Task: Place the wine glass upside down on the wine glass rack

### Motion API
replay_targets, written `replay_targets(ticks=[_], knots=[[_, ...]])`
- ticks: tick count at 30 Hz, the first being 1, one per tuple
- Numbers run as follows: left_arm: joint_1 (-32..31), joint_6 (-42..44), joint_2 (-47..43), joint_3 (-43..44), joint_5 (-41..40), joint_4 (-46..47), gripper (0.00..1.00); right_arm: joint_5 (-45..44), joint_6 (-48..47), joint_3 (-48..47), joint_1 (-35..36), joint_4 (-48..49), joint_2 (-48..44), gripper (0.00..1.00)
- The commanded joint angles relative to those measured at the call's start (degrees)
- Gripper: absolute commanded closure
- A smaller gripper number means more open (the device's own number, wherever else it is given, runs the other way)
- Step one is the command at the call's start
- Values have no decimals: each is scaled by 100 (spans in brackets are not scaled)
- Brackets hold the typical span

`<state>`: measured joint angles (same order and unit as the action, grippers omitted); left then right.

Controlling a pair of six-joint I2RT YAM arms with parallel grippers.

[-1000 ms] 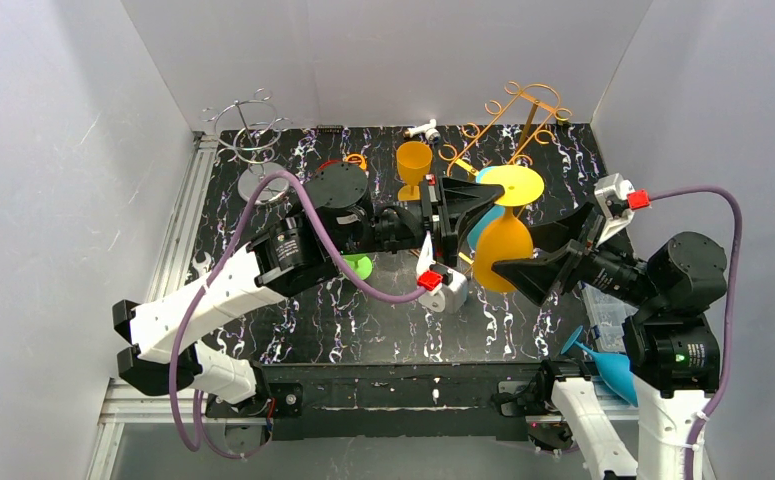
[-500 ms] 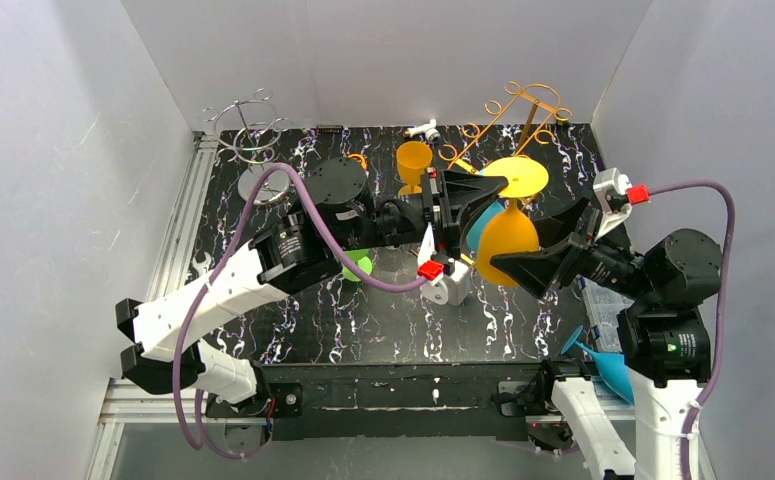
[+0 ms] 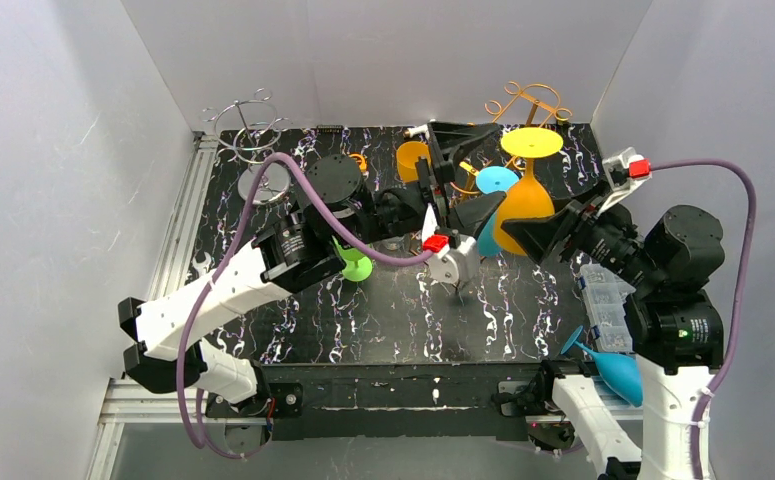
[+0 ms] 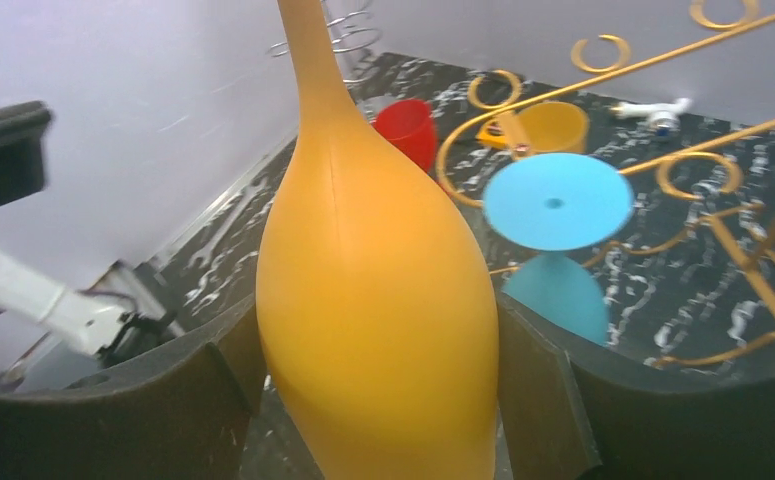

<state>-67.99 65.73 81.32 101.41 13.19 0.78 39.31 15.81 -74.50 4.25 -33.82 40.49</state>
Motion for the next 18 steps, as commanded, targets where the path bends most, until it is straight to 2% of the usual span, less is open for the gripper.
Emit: replay_targets(ticks=[1,4,8,13,18], knots=[[87,-545,-462,11,-582,173,2,-1293,-332,-398,23,-195,43,53],[339,-1259,-728,-135,-763,93,2,-1906,-399,-405,23,-193,94,52],[923,-2273,-1209,-717,-816,63,2,-2491,-453,-330,23,-53,188,56],[1478,-2912,-2186,-1950,-855,7,2,-3343,-599,-267,23,296,514,56],[1579,-3182,-3098,-2946,-1045,-139,2,-4125,-788,142,22,1029,892,56]])
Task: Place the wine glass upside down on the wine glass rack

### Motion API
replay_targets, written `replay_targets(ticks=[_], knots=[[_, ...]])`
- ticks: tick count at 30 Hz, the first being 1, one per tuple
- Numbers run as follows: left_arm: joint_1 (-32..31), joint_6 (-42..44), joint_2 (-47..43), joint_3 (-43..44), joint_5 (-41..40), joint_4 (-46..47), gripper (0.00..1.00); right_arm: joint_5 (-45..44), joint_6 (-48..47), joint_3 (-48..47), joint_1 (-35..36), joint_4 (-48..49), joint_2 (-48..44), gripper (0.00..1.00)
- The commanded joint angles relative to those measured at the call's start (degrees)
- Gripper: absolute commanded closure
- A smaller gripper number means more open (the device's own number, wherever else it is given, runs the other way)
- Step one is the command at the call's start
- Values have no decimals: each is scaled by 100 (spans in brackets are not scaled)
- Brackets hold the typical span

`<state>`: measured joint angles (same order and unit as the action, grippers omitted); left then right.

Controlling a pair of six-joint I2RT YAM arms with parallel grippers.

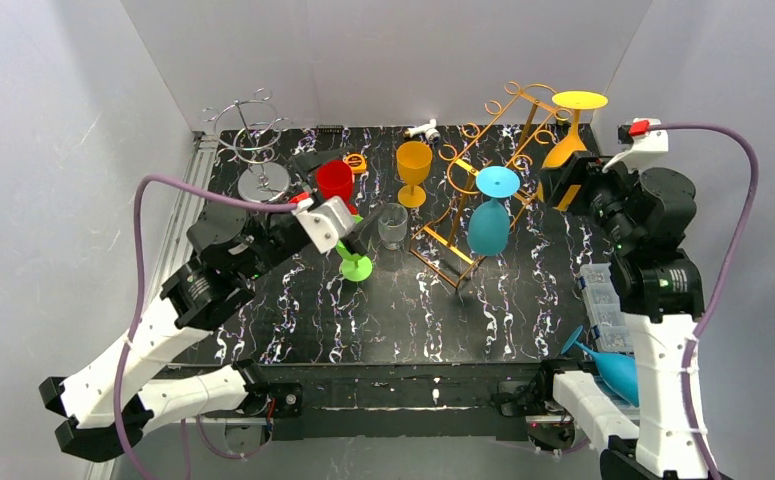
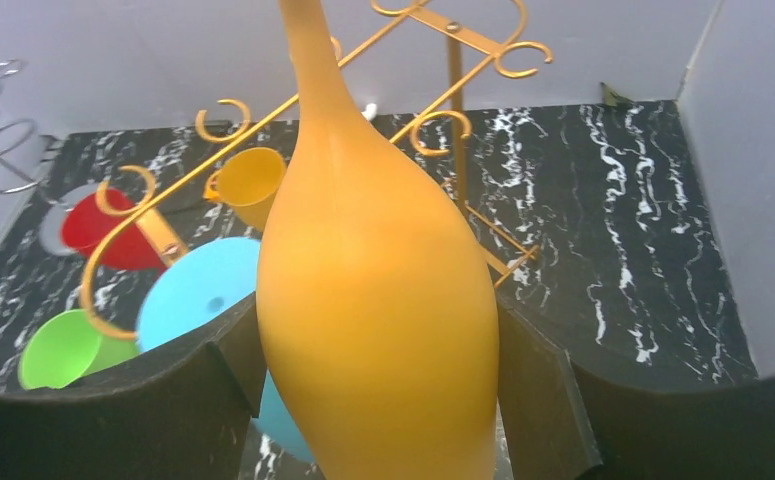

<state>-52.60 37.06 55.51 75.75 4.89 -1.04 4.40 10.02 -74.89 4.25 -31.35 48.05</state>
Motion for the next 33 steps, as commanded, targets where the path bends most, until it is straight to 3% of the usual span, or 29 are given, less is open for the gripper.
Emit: replay_targets(ticks=[1,10,15,21,33], knots=[[47,-300,-618,-566,-314,68,2,-738,-278,302,16,942,198,56],[87,-201,-727,-875,-277,295,2,-1487,-819,713,-349,1947,853,55],[121,-208,-688,-844,-261,348,2,-1047,-868,1254,-1152,2574,883,56],[160,-205,-631,-832,-184,403,2,-926,-985,1848,-1257,3508,994,58],[194,-225,-532,-836,-122,373,2,-154,-797,1877,-1305,4554,1898,56]])
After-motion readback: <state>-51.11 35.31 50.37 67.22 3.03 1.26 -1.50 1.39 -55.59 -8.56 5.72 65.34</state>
